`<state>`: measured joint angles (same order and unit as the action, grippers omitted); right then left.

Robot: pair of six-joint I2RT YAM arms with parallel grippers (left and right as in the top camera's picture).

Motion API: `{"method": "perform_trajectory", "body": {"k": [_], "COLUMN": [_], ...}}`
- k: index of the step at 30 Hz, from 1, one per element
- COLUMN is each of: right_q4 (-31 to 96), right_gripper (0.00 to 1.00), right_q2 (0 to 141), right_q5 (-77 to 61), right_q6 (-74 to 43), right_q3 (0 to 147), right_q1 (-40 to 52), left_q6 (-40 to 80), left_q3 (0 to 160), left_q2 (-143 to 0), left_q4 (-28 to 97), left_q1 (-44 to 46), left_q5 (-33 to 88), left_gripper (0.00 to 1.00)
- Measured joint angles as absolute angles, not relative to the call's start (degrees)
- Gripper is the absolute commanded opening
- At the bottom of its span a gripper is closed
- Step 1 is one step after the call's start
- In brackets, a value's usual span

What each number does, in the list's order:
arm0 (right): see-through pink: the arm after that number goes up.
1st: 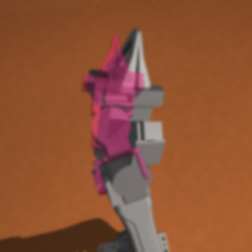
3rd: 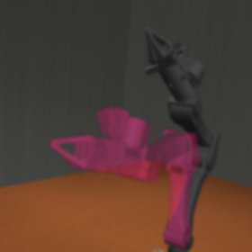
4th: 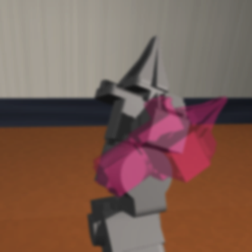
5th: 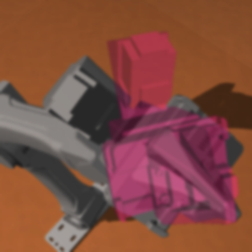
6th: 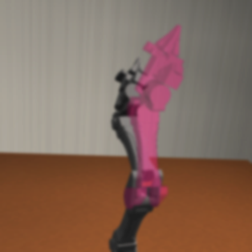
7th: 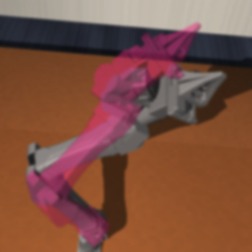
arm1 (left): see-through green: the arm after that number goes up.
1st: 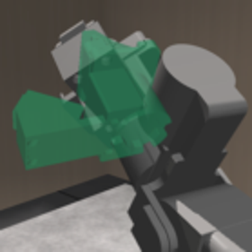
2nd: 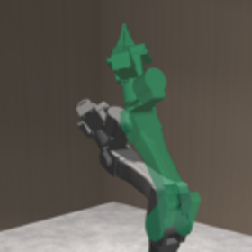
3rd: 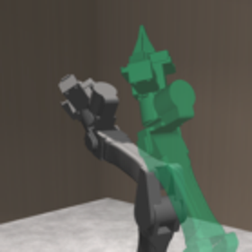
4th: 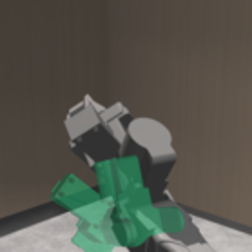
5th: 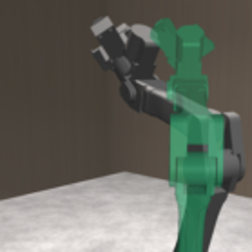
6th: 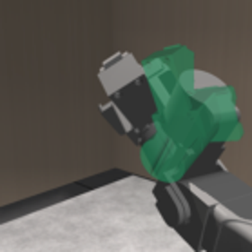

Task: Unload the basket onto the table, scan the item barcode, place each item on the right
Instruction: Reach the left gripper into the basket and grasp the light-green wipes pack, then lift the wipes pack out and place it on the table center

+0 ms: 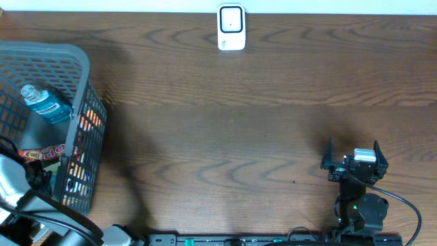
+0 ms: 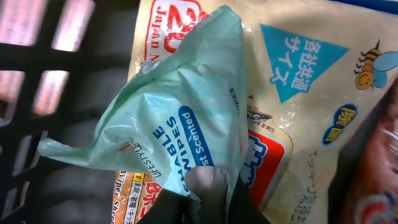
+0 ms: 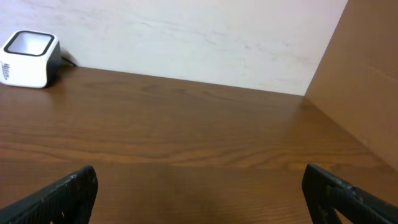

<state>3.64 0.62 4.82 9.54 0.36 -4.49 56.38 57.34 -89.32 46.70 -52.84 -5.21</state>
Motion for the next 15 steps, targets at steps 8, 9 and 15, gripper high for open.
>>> {"method": "perform_trajectory", "body": {"k": [8, 9, 15], "right_q4": [3.64, 3.64, 3.64], "right_gripper": [0.99, 0.99, 0.99], "right_q2": [0.62, 0.62, 0.62], "right_q5": [4.8, 4.82, 4.82], "right_q6": [9.54, 9.54, 9.54], "right_q3": [0.36, 0.36, 0.36], "right_q1": [-4.49, -4.49, -4.49], "left_q6": [50.74, 50.54, 48.51], "left_q3": [64.29, 65.39, 68.18], "left_q2": [-82.19, -80.16, -65.14], "left_q4": [47.27, 47.11, 41.1], "left_q1": [-52.8, -52.77, -52.73], "left_q5": [8.49, 9.63, 18.0], "left_gripper": [0.07, 0.07, 0.07]}}
